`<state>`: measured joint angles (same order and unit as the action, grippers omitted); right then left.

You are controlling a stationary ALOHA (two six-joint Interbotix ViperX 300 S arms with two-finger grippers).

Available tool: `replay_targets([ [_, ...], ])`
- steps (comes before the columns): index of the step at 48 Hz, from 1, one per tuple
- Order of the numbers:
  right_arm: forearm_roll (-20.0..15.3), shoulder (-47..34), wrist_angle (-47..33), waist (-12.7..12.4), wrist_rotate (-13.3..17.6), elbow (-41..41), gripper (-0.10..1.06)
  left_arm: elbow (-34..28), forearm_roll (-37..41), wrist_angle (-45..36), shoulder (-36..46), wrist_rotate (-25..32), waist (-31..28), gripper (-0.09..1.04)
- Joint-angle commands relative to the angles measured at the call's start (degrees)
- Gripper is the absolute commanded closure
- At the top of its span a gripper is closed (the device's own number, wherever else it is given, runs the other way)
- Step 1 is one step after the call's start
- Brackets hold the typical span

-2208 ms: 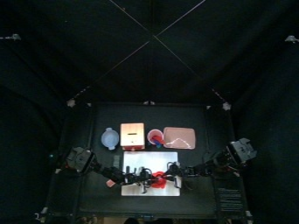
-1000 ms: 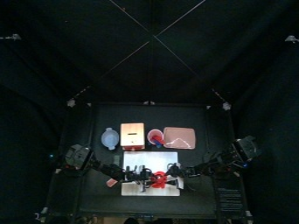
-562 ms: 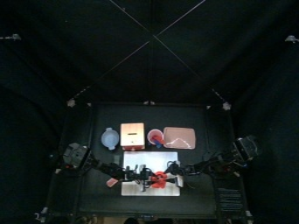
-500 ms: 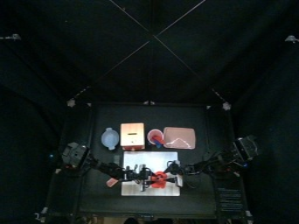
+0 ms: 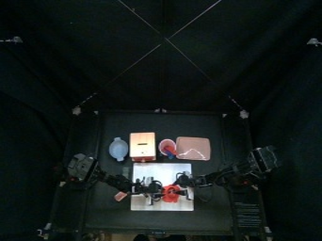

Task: Get the cutter from the drawer then cut the dough then place the extra dough in the bowl
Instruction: Cut the dough

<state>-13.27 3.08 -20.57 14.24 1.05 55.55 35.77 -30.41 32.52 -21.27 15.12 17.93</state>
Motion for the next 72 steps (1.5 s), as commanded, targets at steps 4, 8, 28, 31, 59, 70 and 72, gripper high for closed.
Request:
replay_targets([
  [4, 0.4, -1.1, -0.2, -0.4, -0.1, -1.7, 0.15, -1.6, 0.1, -0.1, -0.4, 0.1, -0.9, 0.23],
  [8, 0.5, -1.5, -0.2, -0.4, 0.0, -2.1, 0.15, -1.8, 0.1, -0.1, -0.9, 0.1, -1.1, 0.26],
  [28, 0.5, -2.5, -0.1, -0.1, 0.0, -2.7, 0.15, -1.9, 0.0, -1.6, -1.2, -0.1, -1.3, 0.35],
  [31, 0.5, -2.8, 0.1, -0.1, 0.0, -2.8, 0.16, -1.8, 0.0, -1.5, -1.4, -0.1, -1.3, 0.35],
  [59, 2.1, -0.6, 1.5, -0.4, 0.0, -3.3, 0.43, -1.8, 0.0, -3.8, -1.6, -0.1, -1.6, 0.35],
  [70, 5.1, 5.4, 2.7, -5.3, -0.1, -1.2, 0.43, -1.9, 0.0, -3.8, -1.5, -0.1, -1.6, 0.35],
  [72, 5.5, 6.4, 3.2, -6.4, -0.1, -0.7, 0.43, -1.8, 0.0, -3.8, -1.5, -0.1, -1.6, 0.35],
])
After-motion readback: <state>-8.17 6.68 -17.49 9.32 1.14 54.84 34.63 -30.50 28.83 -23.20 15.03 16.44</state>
